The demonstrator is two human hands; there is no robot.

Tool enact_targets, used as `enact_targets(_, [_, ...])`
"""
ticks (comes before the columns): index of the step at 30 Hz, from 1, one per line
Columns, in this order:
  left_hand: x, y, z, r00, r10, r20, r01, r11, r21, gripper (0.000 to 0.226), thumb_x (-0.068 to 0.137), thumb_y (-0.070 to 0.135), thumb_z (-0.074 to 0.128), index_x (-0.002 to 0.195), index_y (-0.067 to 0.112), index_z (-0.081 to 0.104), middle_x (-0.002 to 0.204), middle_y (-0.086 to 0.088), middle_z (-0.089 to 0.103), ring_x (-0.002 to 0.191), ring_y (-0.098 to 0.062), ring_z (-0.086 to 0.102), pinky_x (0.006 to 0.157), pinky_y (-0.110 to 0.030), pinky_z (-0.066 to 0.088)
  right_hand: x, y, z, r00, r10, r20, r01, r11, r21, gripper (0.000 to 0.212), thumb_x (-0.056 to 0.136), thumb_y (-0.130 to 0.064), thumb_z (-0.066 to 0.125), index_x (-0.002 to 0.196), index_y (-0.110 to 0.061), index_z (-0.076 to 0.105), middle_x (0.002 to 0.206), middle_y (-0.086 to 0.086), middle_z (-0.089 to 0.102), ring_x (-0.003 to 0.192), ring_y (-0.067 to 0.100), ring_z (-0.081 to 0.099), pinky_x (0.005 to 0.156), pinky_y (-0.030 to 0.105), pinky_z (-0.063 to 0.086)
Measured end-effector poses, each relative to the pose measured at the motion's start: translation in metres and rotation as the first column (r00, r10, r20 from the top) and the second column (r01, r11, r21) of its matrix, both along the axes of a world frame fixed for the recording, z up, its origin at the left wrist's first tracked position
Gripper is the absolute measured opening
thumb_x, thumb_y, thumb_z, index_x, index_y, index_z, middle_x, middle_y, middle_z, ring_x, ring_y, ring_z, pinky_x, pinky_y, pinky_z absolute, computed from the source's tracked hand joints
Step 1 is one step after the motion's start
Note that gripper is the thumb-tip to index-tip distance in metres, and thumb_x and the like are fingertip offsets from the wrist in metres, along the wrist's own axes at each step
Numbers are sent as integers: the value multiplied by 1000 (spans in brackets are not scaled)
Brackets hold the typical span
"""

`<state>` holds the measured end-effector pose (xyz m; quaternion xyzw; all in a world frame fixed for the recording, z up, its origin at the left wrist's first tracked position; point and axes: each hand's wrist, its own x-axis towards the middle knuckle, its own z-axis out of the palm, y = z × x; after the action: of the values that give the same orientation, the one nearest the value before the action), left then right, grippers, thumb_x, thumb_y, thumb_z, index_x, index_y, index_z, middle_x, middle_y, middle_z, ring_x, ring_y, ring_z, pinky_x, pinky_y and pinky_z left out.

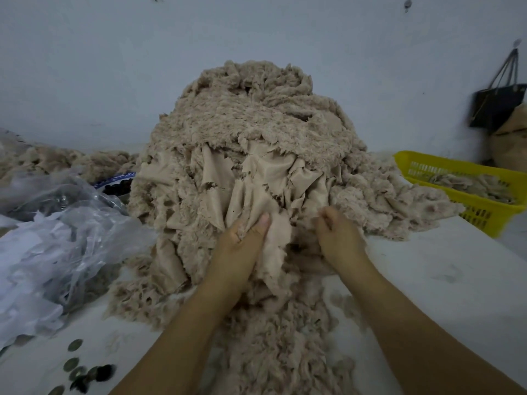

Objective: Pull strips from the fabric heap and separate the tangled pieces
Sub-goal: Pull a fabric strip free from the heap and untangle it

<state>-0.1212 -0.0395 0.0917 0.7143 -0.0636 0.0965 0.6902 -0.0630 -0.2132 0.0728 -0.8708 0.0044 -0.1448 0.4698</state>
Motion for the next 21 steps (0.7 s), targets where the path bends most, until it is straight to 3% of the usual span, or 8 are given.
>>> enact_targets(4, [10, 14, 1, 982, -76, -172, -15, 881, -473, 43, 96, 46, 52, 114, 14, 75, 98, -13, 76, 83, -23, 73, 71, -33, 56, -12, 20, -2, 970, 201, 139, -215, 971, 101, 29, 97, -33, 44, 116, -26, 65, 123, -10, 43, 120, 7, 42, 96, 18, 34])
enact_targets(7, [13, 16, 3, 966, -215, -142, 54, 708, -704, 53, 105, 44, 37, 129, 4, 63, 123, -17, 69, 113, -27, 68, 94, -39, 52, -24, 30, 3, 898, 291, 330, -340, 935, 103, 41, 92, -55, 37, 112, -31, 62, 117, -14, 48, 110, -7, 48, 89, 5, 35])
enact_targets(10, [13, 16, 1, 945, -301, -130, 97, 636, -766, 59, 104, 48, 35, 117, 2, 70, 118, -21, 71, 107, -31, 71, 85, -39, 56, -31, 45, 2, 875, 432, 217, -432, 900, -52, 36, 90, -65, 45, 105, -33, 55, 100, -19, 50, 86, -6, 51, 70, 10, 39])
enact_targets(12, [12, 11, -1, 934, -319, -160, 125, 712, -691, 59, 100, 53, 41, 104, 7, 78, 103, -20, 70, 93, -37, 70, 65, -33, 59, -30, 54, -2, 878, 452, 155, -418, 884, -211, 30, 93, -49, 56, 107, -24, 55, 101, -12, 55, 85, 1, 51, 68, 18, 37])
enact_targets(14, [10, 6, -3, 949, -269, -166, 128, 806, -578, 58, 92, 59, 47, 106, 11, 78, 109, -18, 71, 99, -36, 69, 70, -32, 59, -28, 53, -5, 886, 449, 113, -413, 877, -245, 30, 97, -25, 57, 125, -14, 57, 110, 0, 63, 95, 13, 56, 71, 21, 37])
enact_targets(18, [14, 7, -6, 973, -201, -114, 97, 804, -586, 67, 91, 62, 43, 125, 9, 66, 124, -13, 70, 114, -21, 68, 89, -33, 57, -22, 36, 5, 874, 485, -24, -452, 832, 322, 27, 97, -13, 56, 120, -25, 63, 102, -4, 72, 87, 14, 70, 70, 24, 55])
enact_targets(19, [17, 10, -7, 977, -182, -113, 81, 800, -594, 67, 95, 62, 38, 128, 9, 63, 127, -13, 68, 116, -20, 66, 92, -32, 56, -14, 27, 12, 907, 418, 46, -352, 695, 627, 21, 97, -8, 56, 114, -17, 64, 97, 2, 71, 79, 19, 70, 63, 26, 56])
enact_targets(21, [22, 16, -12, 982, -120, -144, 14, 813, -582, 65, 100, 61, 31, 134, 12, 57, 132, -7, 66, 120, -15, 64, 98, -30, 50, 0, -1, 28, 954, 189, 232, -253, 92, 963, 15, 98, -12, 55, 112, -7, 60, 95, 9, 69, 81, 17, 71, 65, 25, 59])
